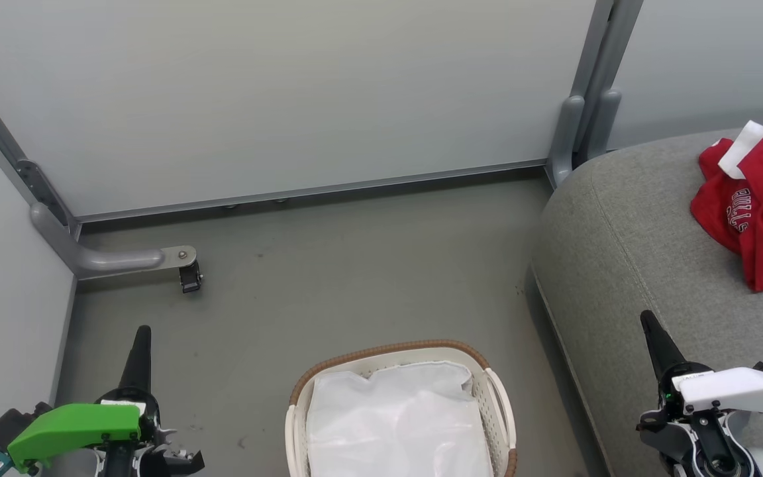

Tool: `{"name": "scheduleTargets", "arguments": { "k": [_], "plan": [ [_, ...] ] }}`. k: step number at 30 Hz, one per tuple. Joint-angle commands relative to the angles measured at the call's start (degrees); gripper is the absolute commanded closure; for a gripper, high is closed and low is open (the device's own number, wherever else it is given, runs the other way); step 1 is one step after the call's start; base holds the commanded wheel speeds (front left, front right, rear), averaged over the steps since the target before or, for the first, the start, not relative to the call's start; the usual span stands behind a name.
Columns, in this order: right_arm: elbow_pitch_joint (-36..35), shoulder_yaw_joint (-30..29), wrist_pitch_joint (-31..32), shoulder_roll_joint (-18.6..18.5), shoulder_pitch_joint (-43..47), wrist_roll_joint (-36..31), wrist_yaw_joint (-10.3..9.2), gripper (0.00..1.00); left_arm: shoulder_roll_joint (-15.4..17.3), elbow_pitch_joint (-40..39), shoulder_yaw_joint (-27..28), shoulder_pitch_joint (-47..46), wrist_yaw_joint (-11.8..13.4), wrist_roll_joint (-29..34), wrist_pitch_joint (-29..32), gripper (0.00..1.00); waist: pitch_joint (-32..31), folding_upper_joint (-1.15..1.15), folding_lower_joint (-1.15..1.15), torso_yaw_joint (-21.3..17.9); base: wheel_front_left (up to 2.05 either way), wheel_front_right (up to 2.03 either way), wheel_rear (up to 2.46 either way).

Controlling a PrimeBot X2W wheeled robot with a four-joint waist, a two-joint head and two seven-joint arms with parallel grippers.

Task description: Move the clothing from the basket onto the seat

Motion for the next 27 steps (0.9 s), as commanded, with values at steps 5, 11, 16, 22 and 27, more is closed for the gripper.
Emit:
{"name": "scheduleTargets", "arguments": {
  "k": [5, 11, 16, 22, 27],
  "plan": [
    [-0.5, -0.5, 0.8, -0.3, -1.0, 3.0, -0.02, 1.00, 0.3, -0.6, 0.6, -1.5, -0.3, -2.7, 0.8, 1.00, 0.1, 0.13, 0.00, -0.1, 0.00, 0.00, 0.00],
    [-0.6, -0.8, 1.5, -0.4, -0.9, 5.5, -0.02, 1.00, 0.3, -0.7, 0.9, -1.9, -0.3, -4.9, 1.5, 1.00, 0.2, 0.14, 0.00, -0.3, 0.00, 0.00, 0.00],
    [-0.7, -1.0, 2.1, -0.4, -1.0, 7.4, -0.02, 1.00, 0.3, -0.8, 1.2, -1.9, -0.3, -6.6, 2.0, 1.00, 0.3, 0.15, 0.00, -0.4, 0.00, 0.00, 0.00],
    [-0.8, -1.3, 2.6, -0.4, -1.0, 9.7, -0.02, 1.00, 0.3, -0.9, 1.6, -2.2, -0.3, -8.6, 2.6, 1.00, 0.4, 0.15, 0.00, -0.6, 0.00, 0.00, 0.00],
    [-0.9, -1.5, 3.2, -0.4, -1.0, 11.5, -0.02, 1.00, 0.3, -1.0, 1.8, -2.3, -0.4, -10.3, 3.1, 1.00, 0.4, 0.16, 0.00, -0.7, 0.00, 0.00, 0.00]
  ]
}}
